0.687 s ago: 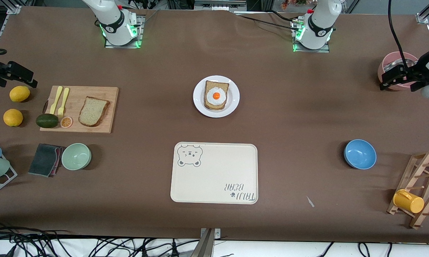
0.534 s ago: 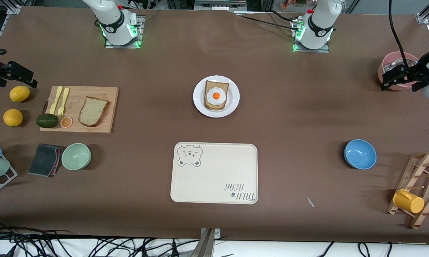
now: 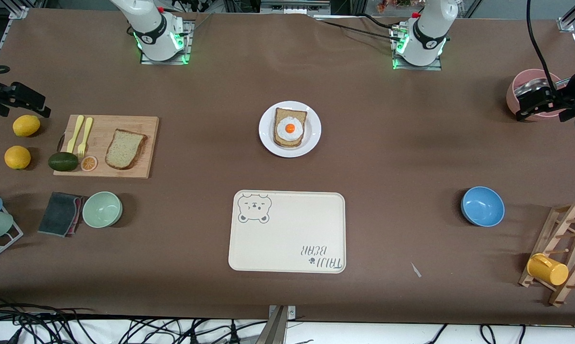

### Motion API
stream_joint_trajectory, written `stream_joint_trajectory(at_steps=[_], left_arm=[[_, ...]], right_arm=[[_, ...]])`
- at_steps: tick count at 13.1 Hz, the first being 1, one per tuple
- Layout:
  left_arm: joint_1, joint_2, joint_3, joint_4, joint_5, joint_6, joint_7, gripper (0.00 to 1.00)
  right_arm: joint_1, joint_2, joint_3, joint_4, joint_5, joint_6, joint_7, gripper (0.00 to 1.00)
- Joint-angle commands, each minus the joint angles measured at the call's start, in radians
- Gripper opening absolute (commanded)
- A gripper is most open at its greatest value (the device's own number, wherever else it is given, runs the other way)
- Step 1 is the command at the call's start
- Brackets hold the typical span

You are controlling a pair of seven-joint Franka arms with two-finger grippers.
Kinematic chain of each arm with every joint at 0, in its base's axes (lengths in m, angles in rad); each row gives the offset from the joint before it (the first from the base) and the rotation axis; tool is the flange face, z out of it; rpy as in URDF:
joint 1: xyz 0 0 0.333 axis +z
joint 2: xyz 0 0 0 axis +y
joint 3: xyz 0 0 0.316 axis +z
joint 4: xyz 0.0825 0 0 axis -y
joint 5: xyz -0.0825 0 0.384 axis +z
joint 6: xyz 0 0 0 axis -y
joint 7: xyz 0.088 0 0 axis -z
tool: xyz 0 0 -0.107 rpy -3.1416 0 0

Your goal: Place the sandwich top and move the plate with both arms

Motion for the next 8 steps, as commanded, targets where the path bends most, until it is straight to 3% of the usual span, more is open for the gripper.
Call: stream_joint_trajectory(at_steps=[1, 8], left_arm=[[0.005, -0.015, -0.008, -0.011, 0.003, 0.006, 0.003, 1.00], [0.002, -0.009, -0.007, -0.005, 0.011, 0.009, 0.005, 1.00]], right_arm=[[0.000, 0.009, 0.000, 0.027, 0.015, -0.021, -0.009, 1.00], [0.000, 0.007, 0.006, 0.025, 0.004, -0.022, -0.004, 1.00]])
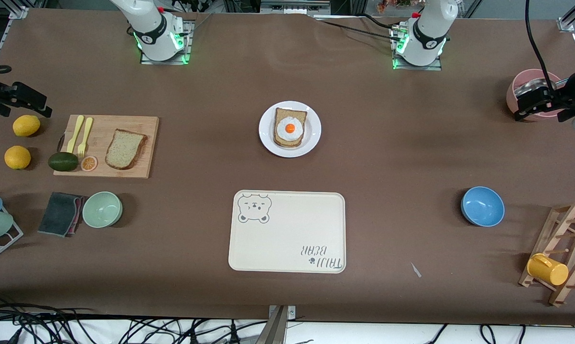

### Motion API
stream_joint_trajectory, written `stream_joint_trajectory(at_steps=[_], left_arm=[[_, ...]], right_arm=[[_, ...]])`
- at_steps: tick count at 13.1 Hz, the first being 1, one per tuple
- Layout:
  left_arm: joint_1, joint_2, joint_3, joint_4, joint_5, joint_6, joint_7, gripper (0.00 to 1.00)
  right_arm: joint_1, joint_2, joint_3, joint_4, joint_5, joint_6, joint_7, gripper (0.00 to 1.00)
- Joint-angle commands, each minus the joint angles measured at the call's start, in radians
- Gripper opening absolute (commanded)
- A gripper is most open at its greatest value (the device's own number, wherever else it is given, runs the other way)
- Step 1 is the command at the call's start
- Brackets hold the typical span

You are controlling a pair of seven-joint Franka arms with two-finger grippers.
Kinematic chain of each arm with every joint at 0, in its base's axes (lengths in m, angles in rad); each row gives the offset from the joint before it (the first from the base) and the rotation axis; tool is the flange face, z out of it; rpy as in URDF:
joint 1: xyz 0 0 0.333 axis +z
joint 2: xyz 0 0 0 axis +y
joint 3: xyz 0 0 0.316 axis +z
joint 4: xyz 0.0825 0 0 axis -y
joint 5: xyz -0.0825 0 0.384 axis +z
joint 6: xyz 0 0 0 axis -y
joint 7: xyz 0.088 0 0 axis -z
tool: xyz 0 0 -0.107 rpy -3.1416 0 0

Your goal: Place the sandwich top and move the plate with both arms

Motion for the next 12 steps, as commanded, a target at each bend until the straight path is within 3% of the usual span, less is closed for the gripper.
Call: stream_joint_trajectory(at_steps=[1, 7, 10, 12], left_arm=[[0.002, -0.009, -0.004, -0.004, 0.012, 0.010, 0.005, 1.00], [0.002, -0.012, -0.004, -0.011, 0.011, 0.013, 0.005, 1.00], [0.002, -0.014, -0.004, -0.013, 0.011, 0.007, 0.003, 1.00], [0.002, -0.010, -0.004, -0.013, 0.011, 0.009, 0.005, 1.00]], right_arm=[[0.000, 0.007, 0.001, 0.025, 0.004, -0.021, -0.006, 1.00], [0.001, 0.024, 0.007, 0.021, 0.000, -0.018, 0.011, 1.00], [-0.002, 0.085, 0.004, 0.022, -0.005, 0.022, 0.020, 1.00], [-0.001, 0.178, 0.004, 0.021, -0.061, 0.054, 0.029, 1.00]])
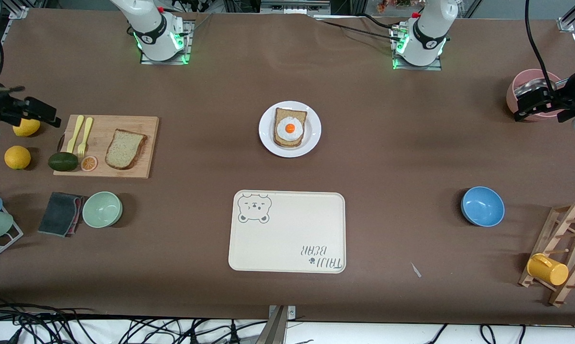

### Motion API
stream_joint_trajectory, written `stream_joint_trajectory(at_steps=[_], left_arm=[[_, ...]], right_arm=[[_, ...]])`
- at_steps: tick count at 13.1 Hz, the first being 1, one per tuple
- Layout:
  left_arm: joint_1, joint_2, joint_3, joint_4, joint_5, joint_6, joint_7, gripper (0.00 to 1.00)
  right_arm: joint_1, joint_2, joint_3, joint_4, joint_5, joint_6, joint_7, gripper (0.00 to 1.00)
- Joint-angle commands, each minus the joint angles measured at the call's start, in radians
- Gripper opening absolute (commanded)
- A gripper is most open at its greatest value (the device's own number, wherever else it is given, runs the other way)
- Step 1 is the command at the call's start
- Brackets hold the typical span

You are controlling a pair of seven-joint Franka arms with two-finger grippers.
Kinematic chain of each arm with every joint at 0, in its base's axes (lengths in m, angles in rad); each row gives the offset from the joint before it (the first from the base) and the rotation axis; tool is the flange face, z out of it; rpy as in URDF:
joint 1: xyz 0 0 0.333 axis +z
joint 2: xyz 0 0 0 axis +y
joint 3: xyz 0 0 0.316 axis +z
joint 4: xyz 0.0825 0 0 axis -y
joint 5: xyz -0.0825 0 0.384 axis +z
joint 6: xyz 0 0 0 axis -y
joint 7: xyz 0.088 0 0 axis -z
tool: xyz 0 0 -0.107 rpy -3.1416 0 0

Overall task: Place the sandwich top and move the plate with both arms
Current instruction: 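Move the right gripper over the bread slice on the cutting board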

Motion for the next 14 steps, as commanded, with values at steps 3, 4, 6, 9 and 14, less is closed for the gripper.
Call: stream_joint_trajectory(at_steps=[3, 4, 6, 9, 14], left_arm=[[0.002, -0.014, -0.007, -0.005, 0.012, -0.016, 0.005, 1.00], [0.003, -0.014, -0.007, -0.005, 0.012, -0.019, 0.006, 1.00], [0.008, -0.015, -0.004, -0.005, 0.014, -0.023, 0.008, 1.00], [0.011, -0.017, 0.000, 0.000, 0.006, -0.032, 0.005, 1.00], [0.003, -0.015, -0.006, -0.005, 0.006, -0.032, 0.005, 1.00]], right_arm=[[0.002, 0.176, 0.003, -0.032, -0.087, 0.174, 0.122, 1.00], [0.022, 0.189, 0.003, -0.076, -0.119, 0.239, 0.177, 1.00], [0.063, 0.198, 0.003, -0.203, -0.214, 0.369, 0.345, 1.00], [0.129, 0.251, 0.003, -0.330, -0.340, 0.537, 0.618, 1.00], [0.160, 0.304, 0.002, -0.397, -0.408, 0.618, 0.855, 1.00]])
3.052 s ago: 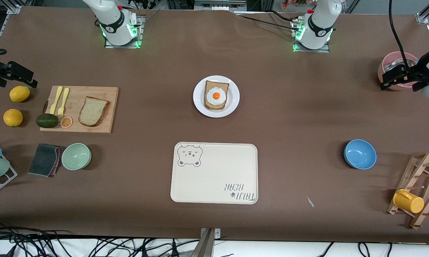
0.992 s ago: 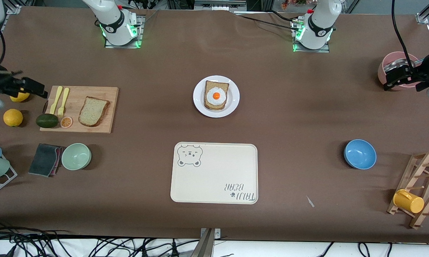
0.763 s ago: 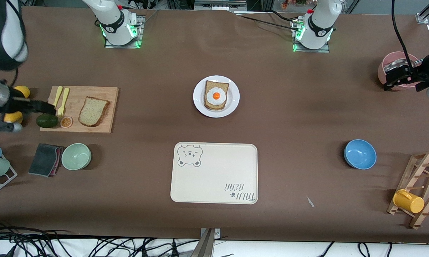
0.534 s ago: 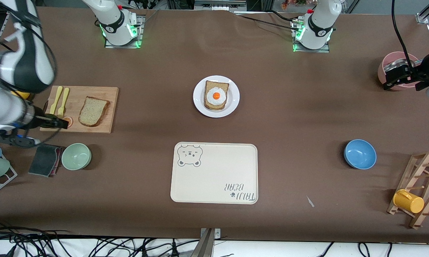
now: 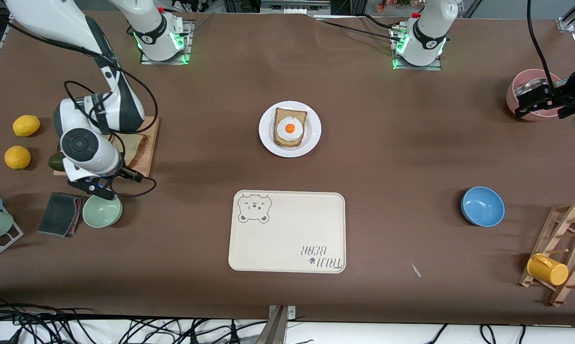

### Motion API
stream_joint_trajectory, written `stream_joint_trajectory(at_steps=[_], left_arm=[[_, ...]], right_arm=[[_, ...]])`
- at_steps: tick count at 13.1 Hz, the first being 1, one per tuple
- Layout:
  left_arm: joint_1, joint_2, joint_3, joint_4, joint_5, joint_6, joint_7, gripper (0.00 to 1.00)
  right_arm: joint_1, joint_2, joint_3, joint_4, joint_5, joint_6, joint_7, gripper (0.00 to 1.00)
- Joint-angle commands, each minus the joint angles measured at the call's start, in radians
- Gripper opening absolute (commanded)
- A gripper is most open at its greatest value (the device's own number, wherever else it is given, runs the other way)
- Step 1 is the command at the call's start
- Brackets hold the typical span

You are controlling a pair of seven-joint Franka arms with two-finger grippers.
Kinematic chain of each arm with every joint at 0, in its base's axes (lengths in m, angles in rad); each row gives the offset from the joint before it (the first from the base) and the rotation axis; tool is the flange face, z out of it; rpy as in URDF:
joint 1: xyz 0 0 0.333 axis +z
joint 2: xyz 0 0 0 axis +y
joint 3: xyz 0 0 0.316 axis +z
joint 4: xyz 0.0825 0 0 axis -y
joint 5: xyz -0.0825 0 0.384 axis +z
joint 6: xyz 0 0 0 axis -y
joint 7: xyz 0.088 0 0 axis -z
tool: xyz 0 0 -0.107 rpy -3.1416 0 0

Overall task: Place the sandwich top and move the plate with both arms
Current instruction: 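Move the right gripper over the bread slice on the cutting board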

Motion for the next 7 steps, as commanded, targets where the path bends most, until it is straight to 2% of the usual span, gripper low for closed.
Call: stream_joint_trajectory(at_steps=[1, 3, 5, 7], left_arm=[[-0.009, -0.013, -0.009, -0.011, 0.006, 0.013, 0.003, 1.00], [-0.009, -0.008, -0.018, -0.016, 0.005, 0.021, 0.003, 1.00], [0.008, -0.001, -0.017, -0.017, -0.010, 0.021, 0.014, 1.00], [0.019, 0.007, -0.015, -0.026, -0.029, 0.021, 0.016, 1.00]], right_arm=[[0.006, -0.018, -0.002, -0.063, -0.095, 0.030, 0.131, 1.00], [0.006, -0.012, -0.004, -0.094, -0.142, 0.036, 0.198, 0.97], [0.003, -0.011, -0.010, -0.124, -0.156, 0.077, 0.211, 0.85], [0.003, -0.009, -0.010, -0.164, -0.161, 0.129, 0.255, 0.80]])
